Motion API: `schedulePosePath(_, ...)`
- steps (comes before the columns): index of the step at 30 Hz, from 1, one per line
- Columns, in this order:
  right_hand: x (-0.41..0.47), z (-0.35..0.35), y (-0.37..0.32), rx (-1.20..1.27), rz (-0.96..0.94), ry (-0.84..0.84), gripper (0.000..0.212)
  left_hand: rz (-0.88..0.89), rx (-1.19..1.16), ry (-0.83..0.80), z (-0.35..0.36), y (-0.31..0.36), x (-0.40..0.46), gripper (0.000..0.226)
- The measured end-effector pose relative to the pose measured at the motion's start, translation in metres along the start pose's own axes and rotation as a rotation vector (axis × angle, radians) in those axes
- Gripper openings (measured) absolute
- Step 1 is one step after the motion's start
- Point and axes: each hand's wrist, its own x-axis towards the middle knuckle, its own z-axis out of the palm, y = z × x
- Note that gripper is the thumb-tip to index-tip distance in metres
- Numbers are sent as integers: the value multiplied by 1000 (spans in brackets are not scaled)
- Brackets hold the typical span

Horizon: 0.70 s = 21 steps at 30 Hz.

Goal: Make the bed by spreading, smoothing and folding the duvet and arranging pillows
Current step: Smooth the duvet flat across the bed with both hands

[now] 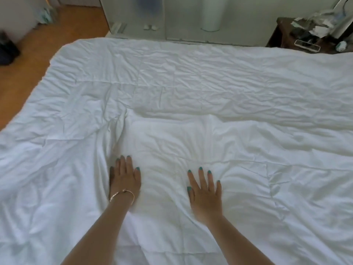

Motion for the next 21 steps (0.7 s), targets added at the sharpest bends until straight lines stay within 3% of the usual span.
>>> schedulePosePath(4, -49, 18, -17, 13, 23, -85, 52, -22, -64, -157, 27, -17, -135, 60)
schedulePosePath(8, -45, 15, -4, -76, -16, -180, 56, 64, -155, -251, 36, -32, -214, 54)
schedulePosePath(9, -41, 10, -4, -84, -12, -220, 56, 34, -175, -278, 28, -36, -222, 56)
schedulePosePath(11, -40, -2, -9, -75, 6, -282, 57, 5, -62, -106, 25, -54, -228, 57)
schedulePosePath(15, -57, -18, -28, 44, 57, -405, 68, 34, -3, 2, 13, -89, -222, 58)
schedulePosePath(18, -79, -37, -76, 243, -24, -375, 74, 101, 78, -46, -5, -126, -209, 54)
schedulePosePath(21, -97, -43, -155, 447, -154, -346, 77, 135, 269, -78, -41, -173, -187, 72)
